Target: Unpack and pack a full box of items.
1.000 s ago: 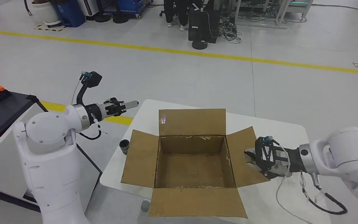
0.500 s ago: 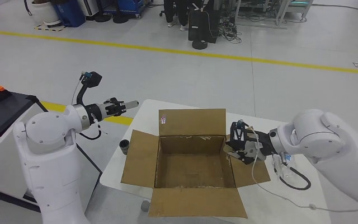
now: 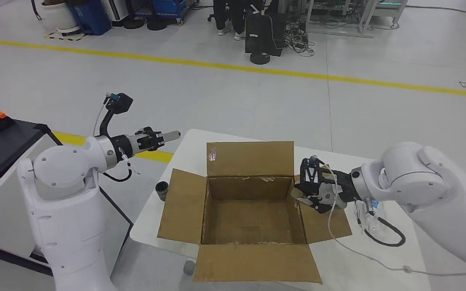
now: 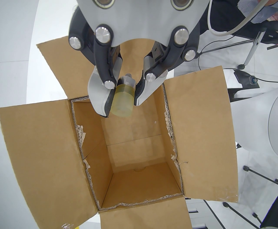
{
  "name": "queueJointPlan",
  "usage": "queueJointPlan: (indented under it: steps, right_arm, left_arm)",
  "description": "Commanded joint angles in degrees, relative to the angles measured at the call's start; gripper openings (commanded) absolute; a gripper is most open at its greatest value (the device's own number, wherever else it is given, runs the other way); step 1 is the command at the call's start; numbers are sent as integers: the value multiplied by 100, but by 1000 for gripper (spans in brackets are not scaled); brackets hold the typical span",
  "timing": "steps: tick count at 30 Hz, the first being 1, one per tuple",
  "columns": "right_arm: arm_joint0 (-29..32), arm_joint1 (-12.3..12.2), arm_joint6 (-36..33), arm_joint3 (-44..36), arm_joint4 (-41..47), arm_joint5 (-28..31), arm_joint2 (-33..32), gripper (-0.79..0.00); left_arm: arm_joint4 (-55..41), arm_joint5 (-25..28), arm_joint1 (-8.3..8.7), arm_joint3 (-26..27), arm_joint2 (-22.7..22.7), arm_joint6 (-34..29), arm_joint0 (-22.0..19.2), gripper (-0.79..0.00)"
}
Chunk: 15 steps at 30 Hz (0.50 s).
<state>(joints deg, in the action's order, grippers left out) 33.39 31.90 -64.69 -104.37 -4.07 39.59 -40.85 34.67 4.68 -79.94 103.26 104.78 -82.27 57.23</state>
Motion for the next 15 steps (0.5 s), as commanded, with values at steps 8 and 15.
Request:
queueJointPlan:
  steps: [8,15]
  right_arm:
    - [94,26,64,-80,-158,-163,52,-785]
    - [-97,215,-310,-93,-210,-893,294,-785]
  left_arm:
    - [0,0,0,0,0,0,0,0]
    - [0,0,0,0,0,0,0,0]
